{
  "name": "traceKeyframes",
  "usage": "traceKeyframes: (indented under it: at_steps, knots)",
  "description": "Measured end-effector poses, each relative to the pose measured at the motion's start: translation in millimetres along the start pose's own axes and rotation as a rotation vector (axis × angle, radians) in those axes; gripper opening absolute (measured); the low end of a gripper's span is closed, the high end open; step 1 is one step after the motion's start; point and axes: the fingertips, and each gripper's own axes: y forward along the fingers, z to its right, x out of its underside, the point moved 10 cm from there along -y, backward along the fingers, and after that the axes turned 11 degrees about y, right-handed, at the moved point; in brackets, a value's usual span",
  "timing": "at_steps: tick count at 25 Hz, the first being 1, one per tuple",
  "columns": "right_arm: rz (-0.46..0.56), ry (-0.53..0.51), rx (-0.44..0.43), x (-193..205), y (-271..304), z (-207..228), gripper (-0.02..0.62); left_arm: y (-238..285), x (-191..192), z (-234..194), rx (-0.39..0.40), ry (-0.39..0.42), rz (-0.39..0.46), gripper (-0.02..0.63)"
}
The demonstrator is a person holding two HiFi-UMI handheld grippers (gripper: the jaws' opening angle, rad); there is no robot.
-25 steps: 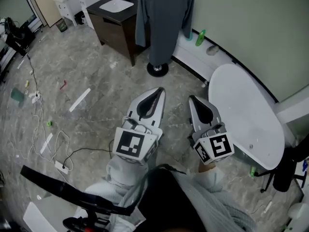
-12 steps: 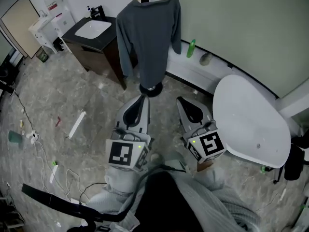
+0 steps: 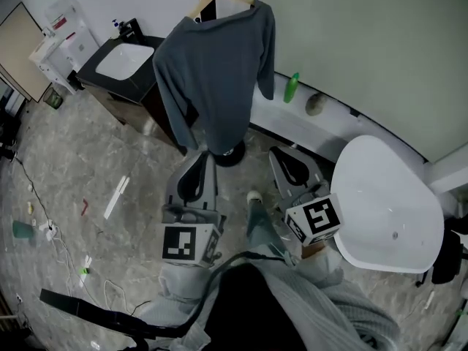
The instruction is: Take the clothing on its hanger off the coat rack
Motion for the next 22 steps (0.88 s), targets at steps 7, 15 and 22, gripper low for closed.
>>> traceKeyframes:
  at_steps: [7,15,22]
  knots:
    - [0.063,-0.062,-0.047,-55,122,112,0.003,154,-21,-42,-0.076,0.07,0.027,0.005]
    - [0.088,-0.134,-0.097,-102,210,188,0.003,246,-47,-72,-0.198,0.193,0.001,0.005]
    - [0.085,-0.174,-0.128,-109,268,204,0.003,283,-54,-100,-0.242,0.292,-0.025,0.006]
